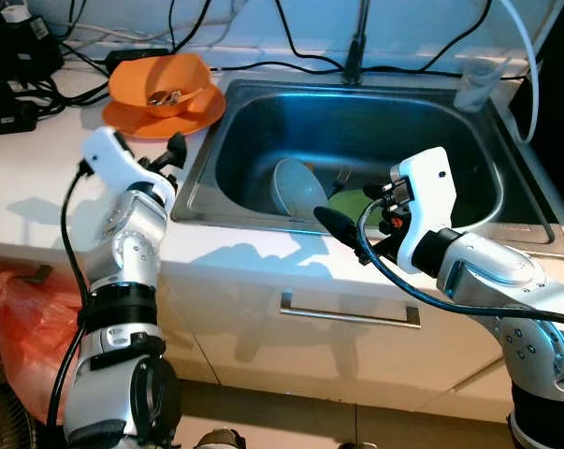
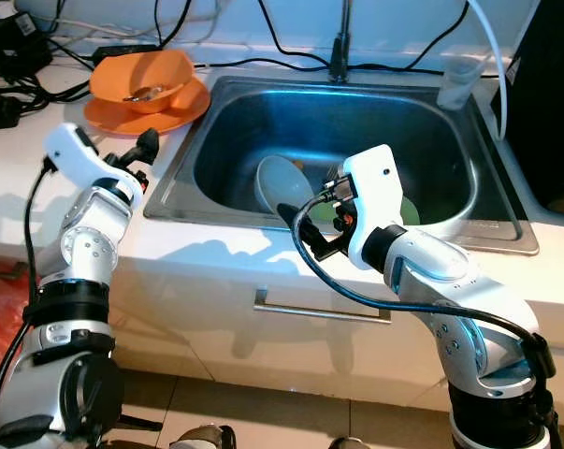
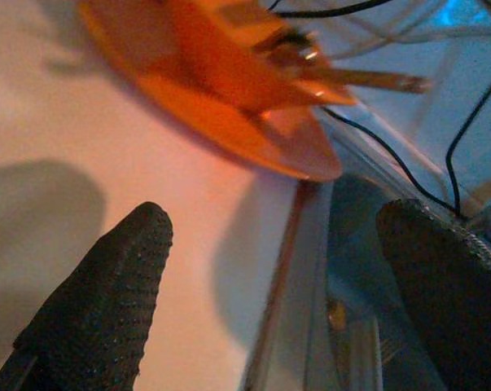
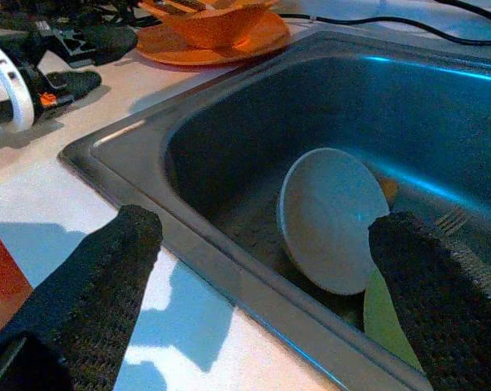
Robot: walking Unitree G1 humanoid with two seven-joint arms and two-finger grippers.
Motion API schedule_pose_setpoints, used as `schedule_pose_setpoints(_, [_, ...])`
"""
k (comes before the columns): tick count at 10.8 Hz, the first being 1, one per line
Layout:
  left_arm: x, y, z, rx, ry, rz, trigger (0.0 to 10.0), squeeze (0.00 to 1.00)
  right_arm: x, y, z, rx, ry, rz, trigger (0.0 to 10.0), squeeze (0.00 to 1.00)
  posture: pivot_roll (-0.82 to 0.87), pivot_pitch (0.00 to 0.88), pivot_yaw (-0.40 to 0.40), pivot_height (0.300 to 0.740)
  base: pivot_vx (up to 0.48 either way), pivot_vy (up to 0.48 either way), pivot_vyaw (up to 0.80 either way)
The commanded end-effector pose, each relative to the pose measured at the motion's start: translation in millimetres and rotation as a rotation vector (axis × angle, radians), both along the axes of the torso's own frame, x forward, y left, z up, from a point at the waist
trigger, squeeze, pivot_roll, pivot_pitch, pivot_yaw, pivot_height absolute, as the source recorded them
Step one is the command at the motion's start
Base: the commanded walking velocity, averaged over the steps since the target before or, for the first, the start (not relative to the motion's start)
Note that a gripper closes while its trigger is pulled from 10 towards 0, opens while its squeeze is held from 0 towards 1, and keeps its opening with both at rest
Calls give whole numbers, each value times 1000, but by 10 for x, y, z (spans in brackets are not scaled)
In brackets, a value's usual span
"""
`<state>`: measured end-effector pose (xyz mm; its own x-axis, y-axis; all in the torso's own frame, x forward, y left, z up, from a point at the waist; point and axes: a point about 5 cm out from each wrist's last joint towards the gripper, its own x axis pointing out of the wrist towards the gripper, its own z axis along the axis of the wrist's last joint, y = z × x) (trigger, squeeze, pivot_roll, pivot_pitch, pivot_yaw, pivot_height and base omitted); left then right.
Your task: Kitchen organization
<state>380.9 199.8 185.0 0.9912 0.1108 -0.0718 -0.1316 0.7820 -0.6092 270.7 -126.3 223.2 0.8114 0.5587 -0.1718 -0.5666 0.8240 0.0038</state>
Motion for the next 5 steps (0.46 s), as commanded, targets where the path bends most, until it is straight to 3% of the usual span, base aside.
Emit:
schedule_pose_setpoints(1, [25, -3, -3, -45, 15, 11, 10000, 1000, -2, 19, 18, 3, -11, 13, 10000, 0, -6, 67, 42, 740, 0, 0, 0])
schedule_pose_setpoints(5, [148, -11, -33, -235, 44, 21, 10000, 1000, -60, -30, 32, -8, -9, -2, 10000, 0, -50, 88, 46, 740, 0, 0, 0])
